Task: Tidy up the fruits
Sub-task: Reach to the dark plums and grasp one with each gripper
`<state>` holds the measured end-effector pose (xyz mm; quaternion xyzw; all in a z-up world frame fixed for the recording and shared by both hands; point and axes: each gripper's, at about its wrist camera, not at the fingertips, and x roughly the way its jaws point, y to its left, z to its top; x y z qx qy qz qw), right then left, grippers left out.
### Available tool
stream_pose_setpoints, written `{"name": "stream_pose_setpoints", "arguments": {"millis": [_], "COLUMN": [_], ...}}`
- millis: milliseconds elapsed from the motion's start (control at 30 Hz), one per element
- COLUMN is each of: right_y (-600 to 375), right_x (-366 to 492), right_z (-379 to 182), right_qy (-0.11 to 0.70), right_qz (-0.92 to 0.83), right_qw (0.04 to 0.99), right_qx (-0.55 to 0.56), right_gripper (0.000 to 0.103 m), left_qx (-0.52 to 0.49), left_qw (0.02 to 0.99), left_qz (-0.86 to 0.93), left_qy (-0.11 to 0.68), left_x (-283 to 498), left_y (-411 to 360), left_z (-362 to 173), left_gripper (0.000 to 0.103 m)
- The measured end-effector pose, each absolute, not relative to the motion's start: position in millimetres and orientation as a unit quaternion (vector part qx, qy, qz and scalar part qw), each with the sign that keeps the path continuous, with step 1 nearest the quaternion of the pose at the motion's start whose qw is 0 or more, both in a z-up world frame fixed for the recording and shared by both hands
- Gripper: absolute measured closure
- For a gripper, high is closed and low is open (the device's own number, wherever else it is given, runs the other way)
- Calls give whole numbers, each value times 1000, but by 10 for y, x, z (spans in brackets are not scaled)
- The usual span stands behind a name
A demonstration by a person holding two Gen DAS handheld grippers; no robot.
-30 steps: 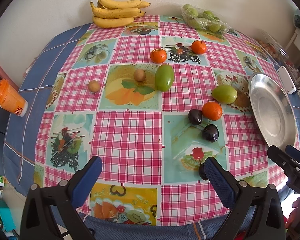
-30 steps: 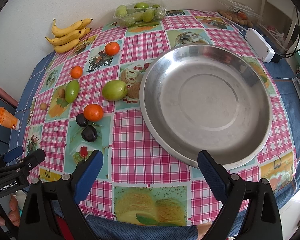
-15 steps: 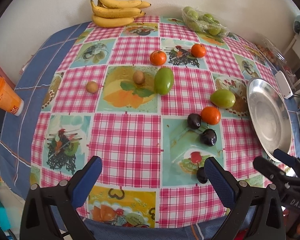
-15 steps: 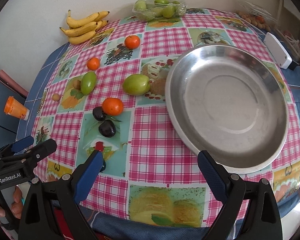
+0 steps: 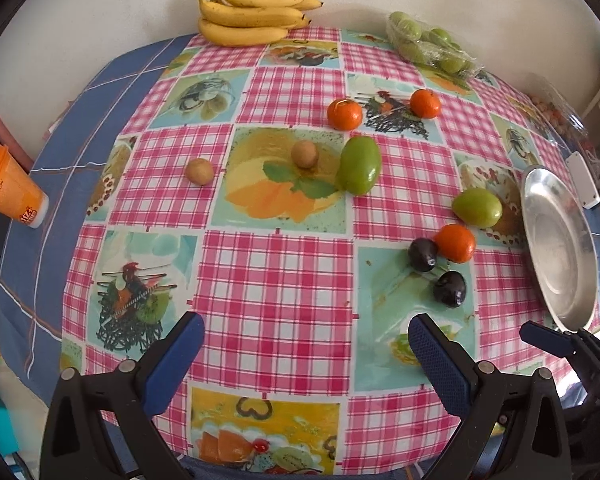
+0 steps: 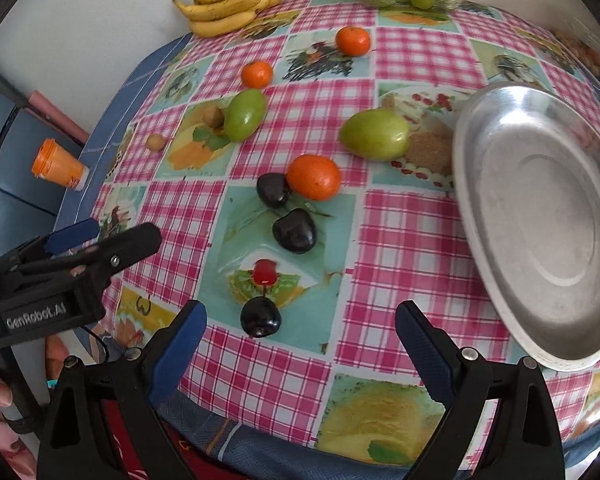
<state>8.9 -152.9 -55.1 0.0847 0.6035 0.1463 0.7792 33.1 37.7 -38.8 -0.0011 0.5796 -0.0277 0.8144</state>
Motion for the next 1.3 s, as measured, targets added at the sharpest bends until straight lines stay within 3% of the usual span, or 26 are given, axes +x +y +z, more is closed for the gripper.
{"name": "stream_pose_setpoints", "arguments": {"millis": [100,267,467,533,700,867,1300], "right_y": [-1416,-1297,-1210,-1174,-1150,-1100,-1514], "right_x": [96,105,125,125,126,124,198], "right_z": [-626,-740,-797,-811,-816,-801,-495], "right_qy": [614,629,636,637,637,634,595], "right_qz": [158,170,171,173,187,186,150], "right_qw": [769,756,751,750,746,749,785], "right_qx": [75,65,48,44,48,38,86], "right_gripper": [10,23,46,58,75,75,75], "left_qx": [5,-22,-43,-47,-51,-54,-71], "left_qw": [803,779,765,761,758,758,765], "left_qz": [-33,-40,-39,-41,-39,-41,-55], "left_qy": [595,625,641,646,649,649,638], "left_x": [349,373,388,390,391,395,660], "left_y": [435,559,629,632,636,657,226], "left_z": [-475,-636,-739,-767,-789,-790,-494], "left_gripper": [0,0,0,1,2,7,10]}}
